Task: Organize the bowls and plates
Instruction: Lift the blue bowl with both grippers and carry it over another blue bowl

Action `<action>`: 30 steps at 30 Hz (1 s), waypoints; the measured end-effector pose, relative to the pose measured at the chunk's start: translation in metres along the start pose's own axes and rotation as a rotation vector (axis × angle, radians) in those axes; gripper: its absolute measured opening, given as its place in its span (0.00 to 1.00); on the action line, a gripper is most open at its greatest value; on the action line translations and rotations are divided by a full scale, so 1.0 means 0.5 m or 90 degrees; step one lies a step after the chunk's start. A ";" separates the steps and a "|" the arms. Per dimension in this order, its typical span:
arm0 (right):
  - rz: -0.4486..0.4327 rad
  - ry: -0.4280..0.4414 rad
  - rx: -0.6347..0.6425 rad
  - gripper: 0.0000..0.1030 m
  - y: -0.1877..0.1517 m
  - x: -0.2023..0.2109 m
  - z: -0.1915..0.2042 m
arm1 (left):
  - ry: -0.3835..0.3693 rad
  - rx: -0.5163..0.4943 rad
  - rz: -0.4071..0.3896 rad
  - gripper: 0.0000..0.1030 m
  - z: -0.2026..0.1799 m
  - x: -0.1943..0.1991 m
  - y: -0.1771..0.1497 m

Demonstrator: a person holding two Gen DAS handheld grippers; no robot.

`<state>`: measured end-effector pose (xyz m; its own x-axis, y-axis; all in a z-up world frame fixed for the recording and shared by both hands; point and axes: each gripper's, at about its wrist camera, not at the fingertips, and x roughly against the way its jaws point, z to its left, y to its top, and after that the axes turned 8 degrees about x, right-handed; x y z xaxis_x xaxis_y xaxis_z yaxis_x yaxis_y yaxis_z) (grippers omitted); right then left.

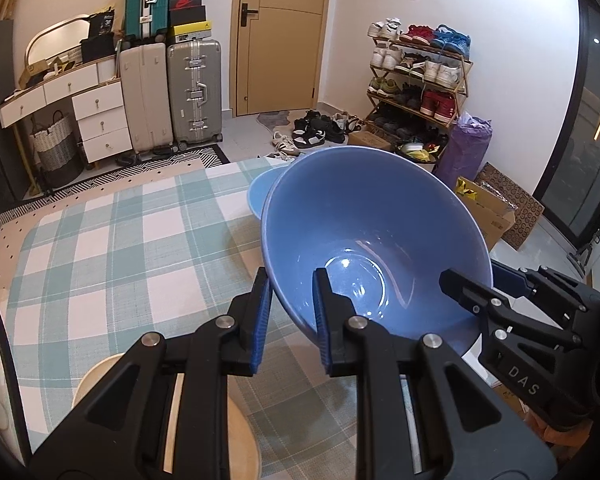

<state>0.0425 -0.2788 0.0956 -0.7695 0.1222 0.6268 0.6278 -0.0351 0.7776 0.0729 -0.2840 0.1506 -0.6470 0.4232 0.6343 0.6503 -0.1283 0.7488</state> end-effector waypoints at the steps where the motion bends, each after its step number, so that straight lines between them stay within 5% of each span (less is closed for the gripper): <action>1: -0.001 -0.003 0.000 0.34 -0.001 0.004 -0.008 | -0.002 -0.002 0.000 0.16 -0.010 0.000 0.001; 30: 0.066 -0.046 -0.037 0.34 -0.045 -0.053 -0.138 | -0.014 -0.062 0.070 0.17 -0.146 -0.175 -0.013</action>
<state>0.0407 -0.3498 0.0646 -0.6893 0.1853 0.7004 0.6940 -0.1085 0.7118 0.0961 -0.3855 0.1043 -0.5650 0.4210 0.7096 0.6741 -0.2604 0.6912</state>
